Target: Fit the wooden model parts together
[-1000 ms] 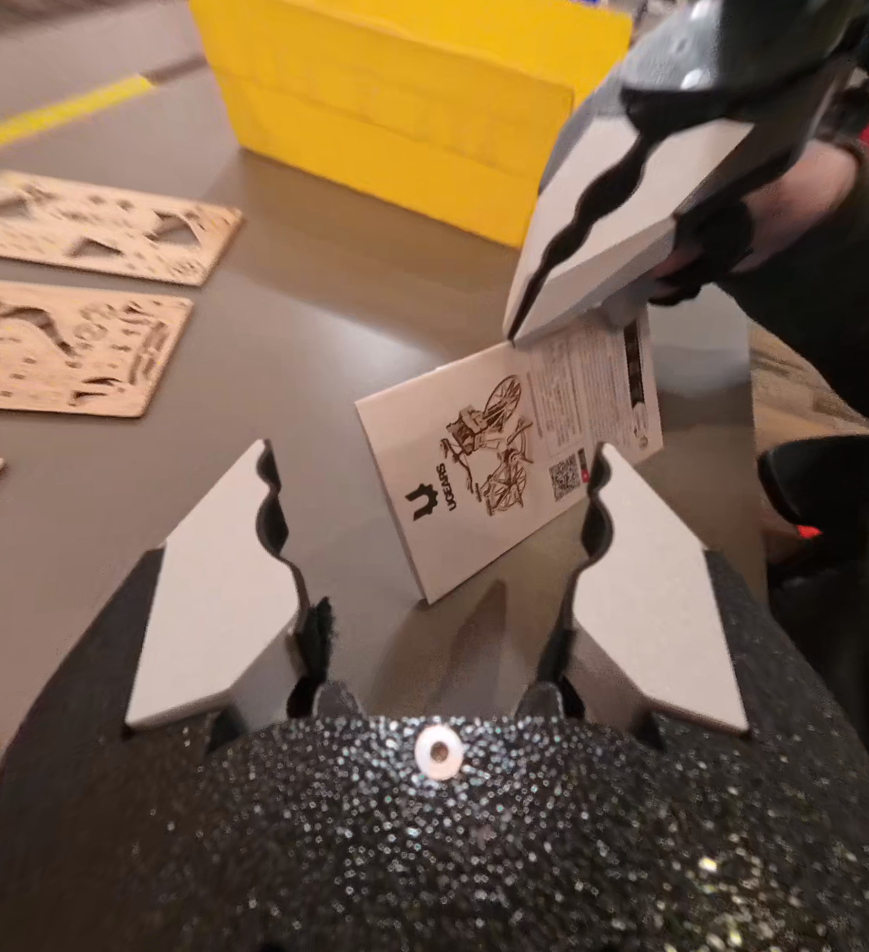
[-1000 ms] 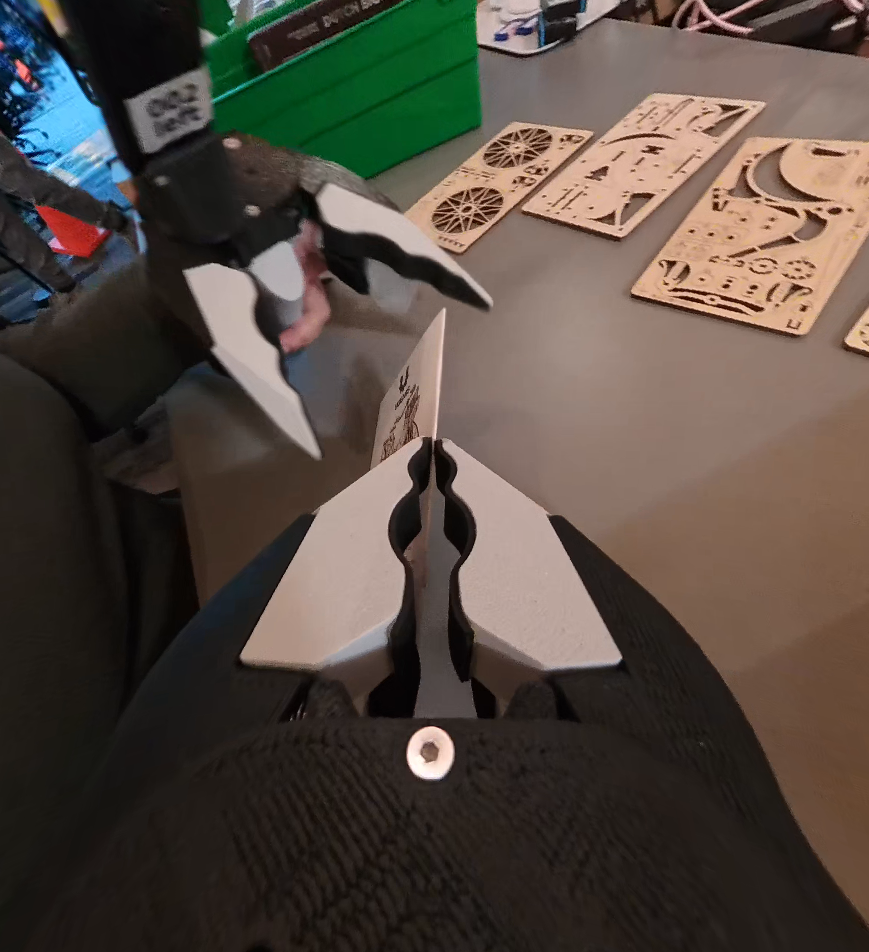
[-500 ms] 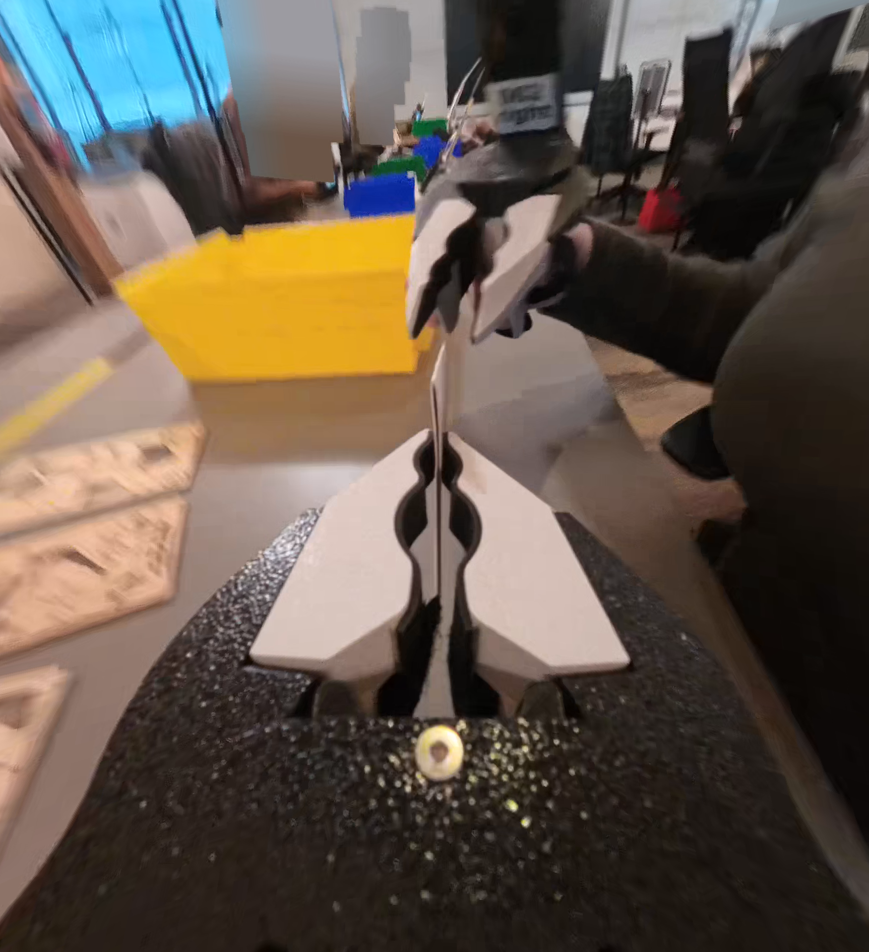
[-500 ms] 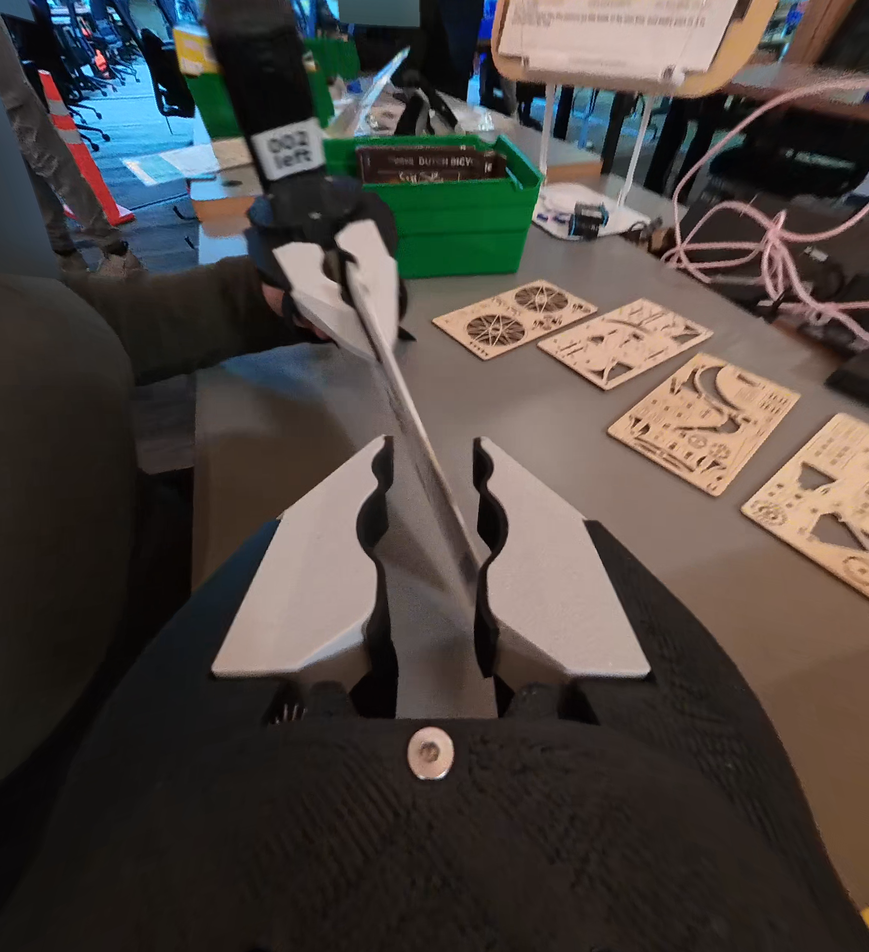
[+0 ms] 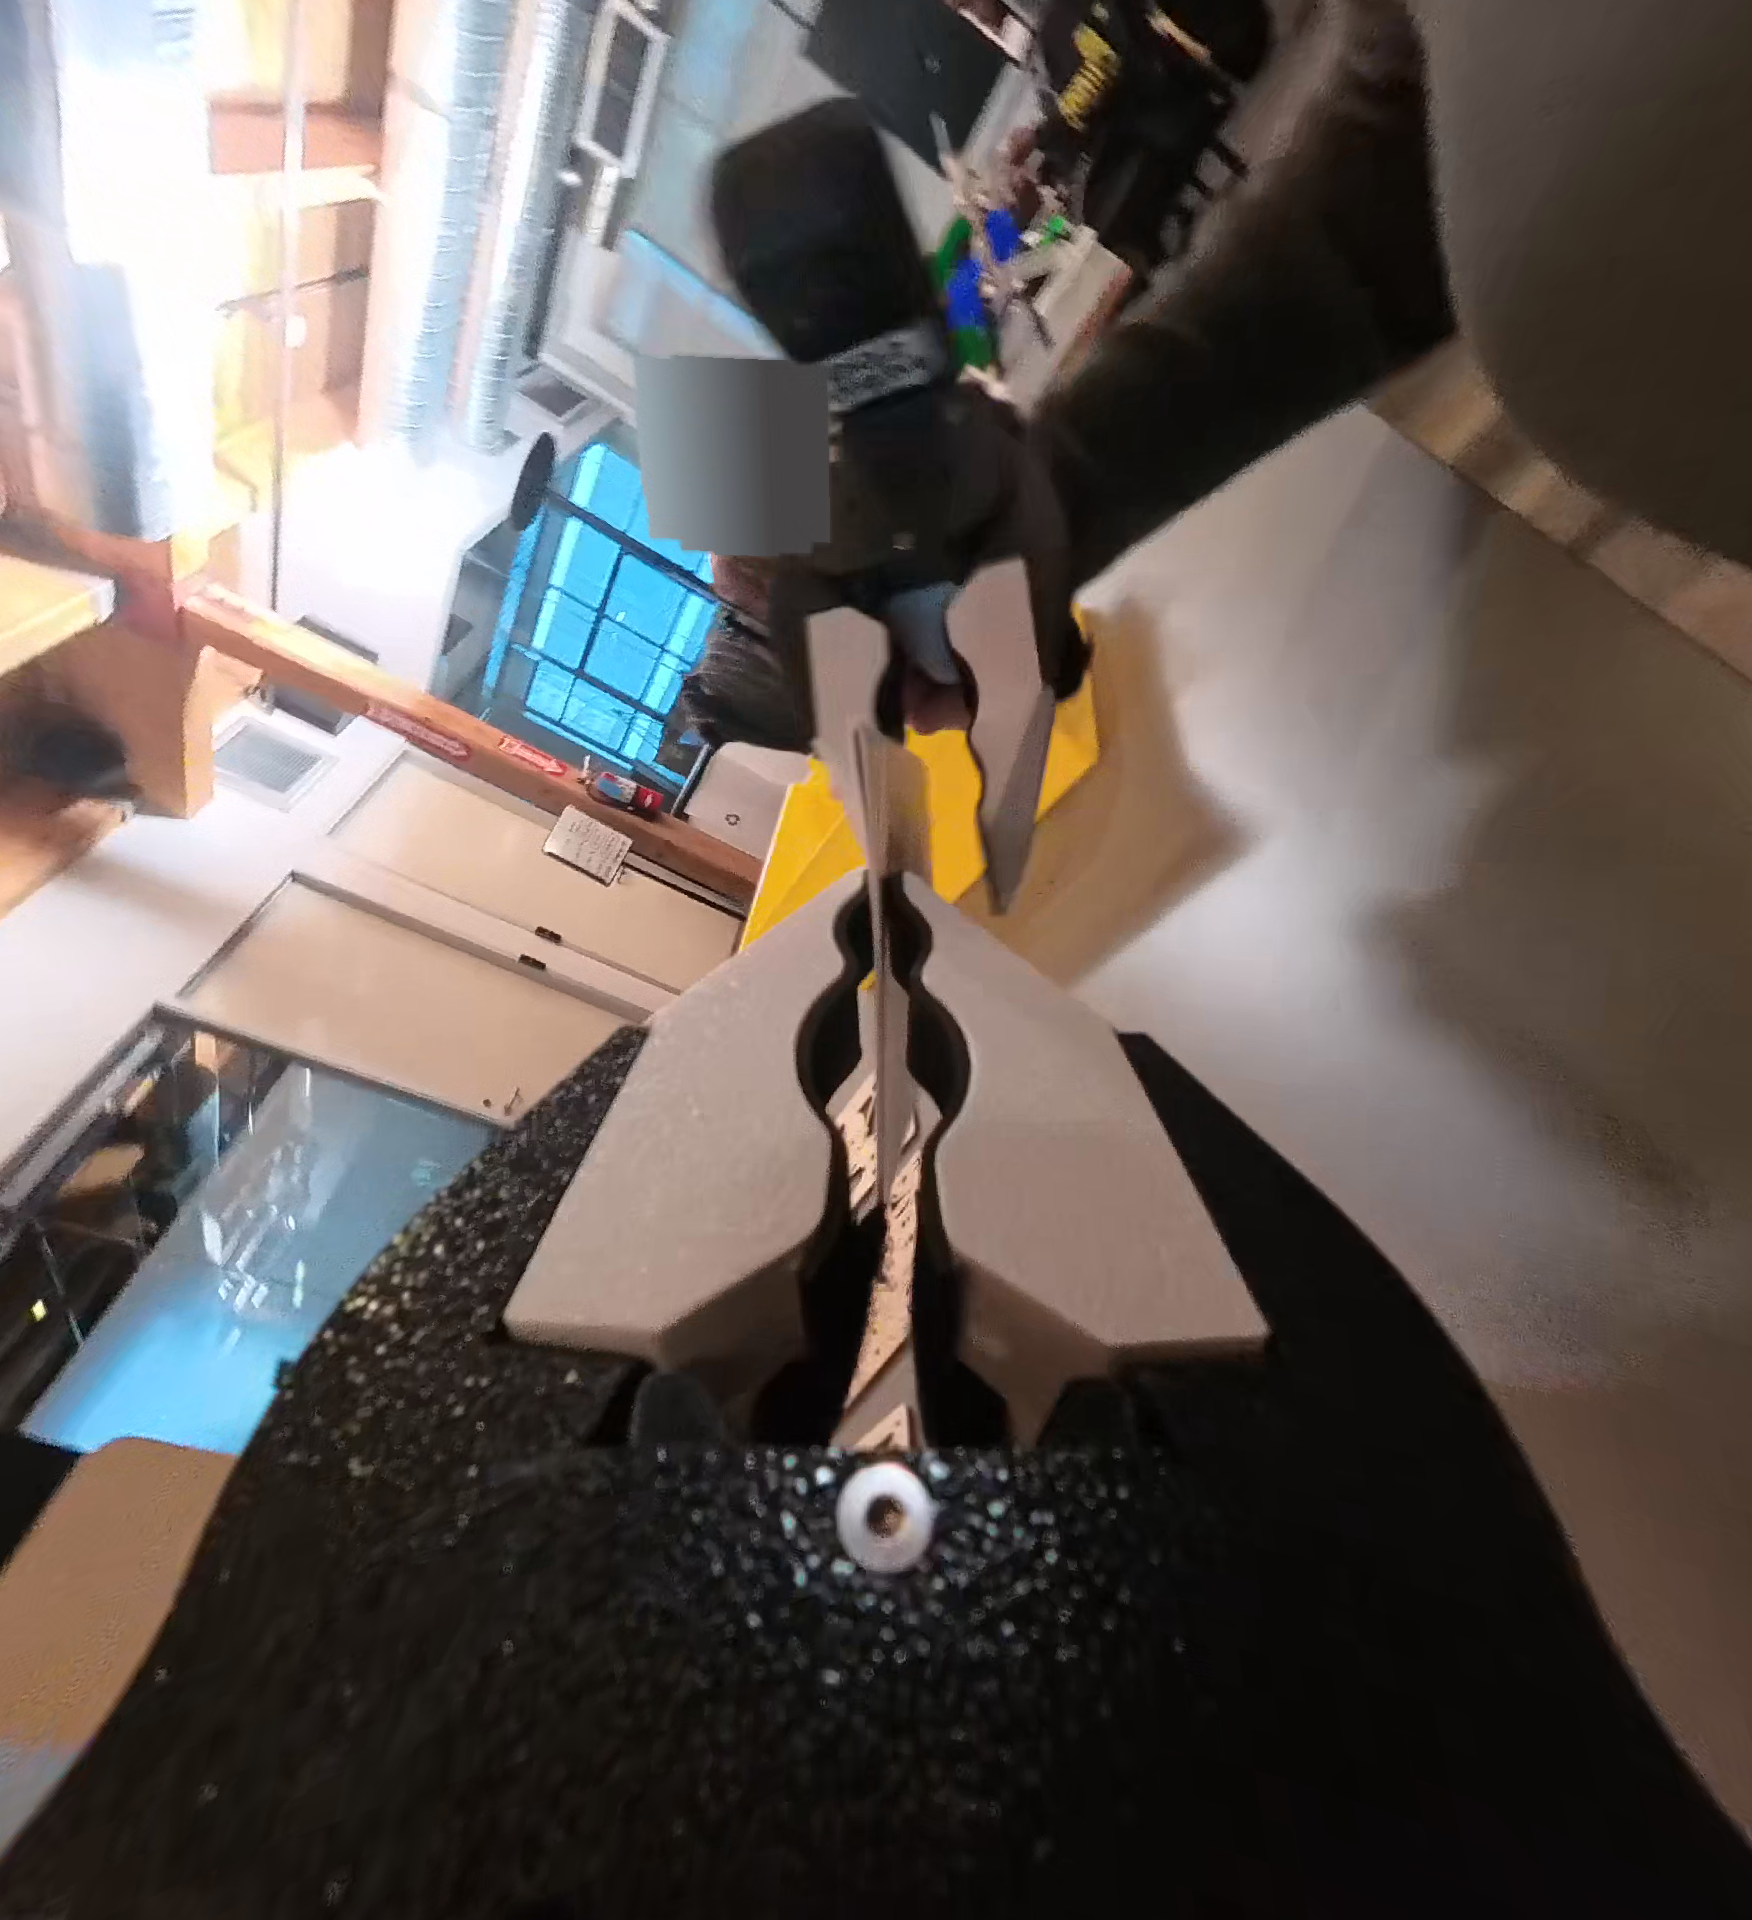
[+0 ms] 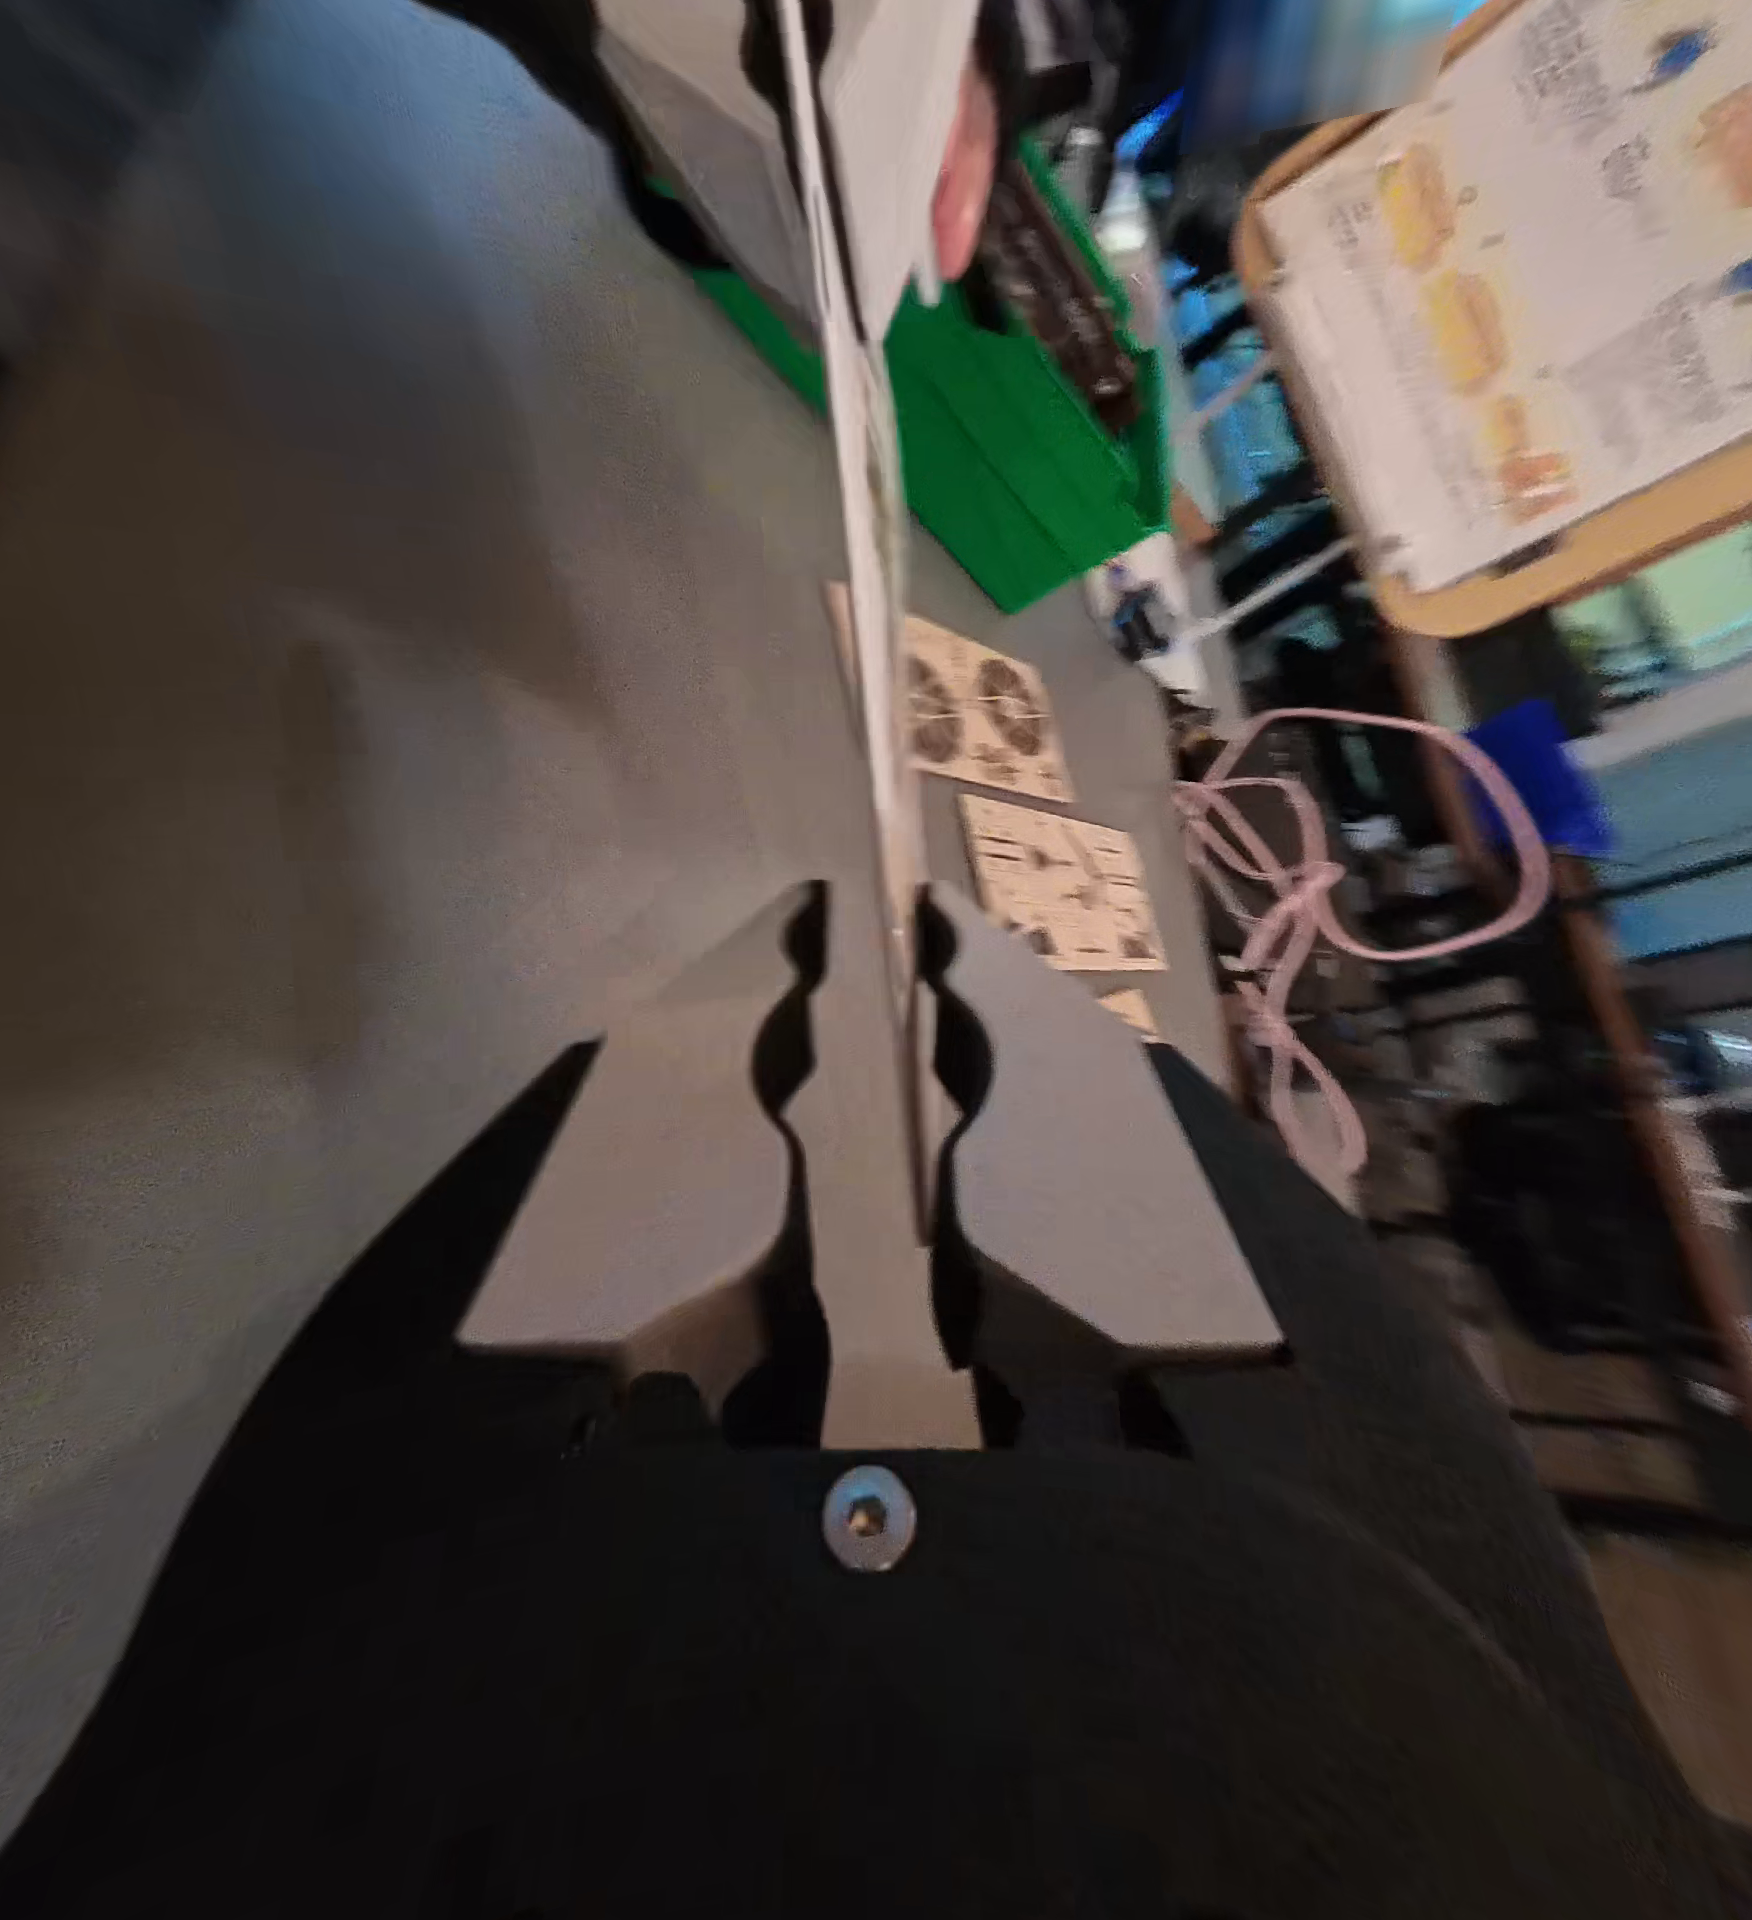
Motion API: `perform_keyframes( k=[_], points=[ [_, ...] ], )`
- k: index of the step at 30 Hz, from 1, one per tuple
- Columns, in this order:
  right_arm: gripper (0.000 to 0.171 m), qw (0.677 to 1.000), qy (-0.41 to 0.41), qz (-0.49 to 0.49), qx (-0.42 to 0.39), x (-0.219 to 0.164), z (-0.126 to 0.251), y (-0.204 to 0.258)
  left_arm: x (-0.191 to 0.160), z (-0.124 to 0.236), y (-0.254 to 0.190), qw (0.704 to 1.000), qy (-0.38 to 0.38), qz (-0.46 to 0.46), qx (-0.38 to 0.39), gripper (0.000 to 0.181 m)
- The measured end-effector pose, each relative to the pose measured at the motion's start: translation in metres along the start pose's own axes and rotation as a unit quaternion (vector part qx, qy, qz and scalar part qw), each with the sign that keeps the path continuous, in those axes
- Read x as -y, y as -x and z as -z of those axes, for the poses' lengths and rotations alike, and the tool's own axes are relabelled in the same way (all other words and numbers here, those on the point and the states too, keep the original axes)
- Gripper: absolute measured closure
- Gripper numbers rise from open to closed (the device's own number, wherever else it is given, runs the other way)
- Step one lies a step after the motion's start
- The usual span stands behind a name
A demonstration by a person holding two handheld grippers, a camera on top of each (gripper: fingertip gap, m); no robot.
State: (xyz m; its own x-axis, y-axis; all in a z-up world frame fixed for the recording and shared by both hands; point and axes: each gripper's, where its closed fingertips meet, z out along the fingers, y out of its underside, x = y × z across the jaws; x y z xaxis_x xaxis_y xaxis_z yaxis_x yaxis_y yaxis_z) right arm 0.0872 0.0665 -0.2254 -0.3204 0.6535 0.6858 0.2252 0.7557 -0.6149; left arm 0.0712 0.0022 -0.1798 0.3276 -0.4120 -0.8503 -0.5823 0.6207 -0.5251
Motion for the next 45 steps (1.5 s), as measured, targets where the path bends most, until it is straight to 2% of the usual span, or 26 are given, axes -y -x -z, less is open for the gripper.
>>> perform_keyframes(
  k=[1, 4, 7, 9, 10, 12, 14, 16, 18, 20, 23, 25, 27, 29, 30, 34, 36, 38, 39, 41, 43, 45],
  points=[
    [0.171, 0.999, 0.003, 0.012, -0.031, 0.000, -0.002, -0.007, -0.003, 0.002, 0.004, 1.000, 0.002, 0.023, 0.011, 0.181],
    [0.171, 0.991, 0.036, 0.062, -0.116, 0.000, -0.006, -0.028, -0.023, 0.009, 0.021, 0.993, 0.035, 0.081, 0.076, 0.180],
    [0.171, 0.966, 0.065, 0.114, -0.223, 0.005, -0.004, -0.059, -0.041, 0.027, 0.054, 0.962, 0.041, 0.170, 0.208, 0.161],
    [0.171, 0.943, 0.077, 0.149, -0.289, 0.009, -0.002, -0.082, -0.054, 0.045, 0.074, 0.919, 0.020, 0.267, 0.291, 0.141],
    [0.171, 0.928, 0.085, 0.174, -0.318, 0.014, 0.000, -0.093, -0.063, 0.055, 0.080, 0.885, 0.008, 0.332, 0.327, 0.131],
    [0.171, 0.882, 0.117, 0.262, -0.374, 0.027, 0.001, -0.110, -0.091, 0.071, 0.081, 0.784, -0.002, 0.487, 0.385, 0.131],
    [0.171, 0.838, 0.125, 0.342, -0.406, 0.046, -0.005, -0.117, -0.086, 0.065, 0.069, 0.717, -0.091, 0.592, 0.356, 0.126],
    [0.171, 0.821, 0.106, 0.385, -0.408, 0.061, -0.019, -0.114, -0.077, 0.060, 0.062, 0.673, -0.173, 0.642, 0.325, 0.120],
    [0.171, 0.801, 0.091, 0.427, -0.410, 0.072, -0.032, -0.113, -0.069, 0.058, 0.062, 0.653, -0.223, 0.659, 0.299, 0.114],
    [0.171, 0.787, 0.077, 0.458, -0.407, 0.080, -0.045, -0.112, -0.061, 0.065, 0.069, 0.633, -0.275, 0.665, 0.286, 0.118],
    [0.171, 0.776, 0.042, 0.483, -0.404, 0.095, -0.061, -0.109, -0.062, 0.083, 0.079, 0.603, -0.318, 0.666, 0.301, 0.150],
    [0.171, 0.769, 0.024, 0.493, -0.406, 0.103, -0.068, -0.105, -0.061, 0.099, 0.085, 0.598, -0.344, 0.649, 0.321, 0.177],
    [0.171, 0.770, 0.014, 0.490, -0.408, 0.107, -0.075, -0.105, -0.061, 0.110, 0.090, 0.601, -0.341, 0.635, 0.346, 0.181],
    [0.167, 0.778, -0.004, 0.472, -0.416, 0.109, -0.078, -0.107, -0.061, 0.114, 0.093, 0.620, -0.315, 0.621, 0.361, 0.181],
    [0.161, 0.791, -0.014, 0.452, -0.412, 0.108, -0.080, -0.108, -0.060, 0.116, 0.095, 0.633, -0.300, 0.612, 0.367, 0.181],
    [0.137, 0.879, -0.033, 0.337, -0.336, 0.090, -0.077, -0.119, -0.059, 0.132, 0.106, 0.679, -0.241, 0.573, 0.391, 0.181],
    [0.130, 0.934, -0.070, 0.221, -0.271, 0.084, -0.071, -0.124, -0.060, 0.138, 0.111, 0.703, -0.206, 0.561, 0.386, 0.181],
    [0.120, 0.975, -0.116, 0.053, -0.181, 0.080, -0.065, -0.127, -0.062, 0.139, 0.115, 0.729, -0.165, 0.558, 0.361, 0.181],
    [0.112, 0.981, -0.147, -0.034, -0.126, 0.083, -0.061, -0.126, -0.063, 0.137, 0.115, 0.741, -0.144, 0.560, 0.340, 0.181],
    [0.105, 0.957, -0.224, -0.179, -0.037, 0.095, -0.046, -0.129, -0.065, 0.130, 0.113, 0.763, -0.103, 0.567, 0.293, 0.181],
    [0.114, 0.928, -0.255, -0.269, 0.040, 0.099, -0.039, -0.126, -0.058, 0.118, 0.108, 0.777, -0.092, 0.580, 0.225, 0.181],
    [0.123, 0.918, -0.223, -0.311, 0.101, 0.093, -0.047, -0.113, -0.055, 0.104, 0.099, 0.778, -0.076, 0.604, 0.157, 0.181]
  ],
)
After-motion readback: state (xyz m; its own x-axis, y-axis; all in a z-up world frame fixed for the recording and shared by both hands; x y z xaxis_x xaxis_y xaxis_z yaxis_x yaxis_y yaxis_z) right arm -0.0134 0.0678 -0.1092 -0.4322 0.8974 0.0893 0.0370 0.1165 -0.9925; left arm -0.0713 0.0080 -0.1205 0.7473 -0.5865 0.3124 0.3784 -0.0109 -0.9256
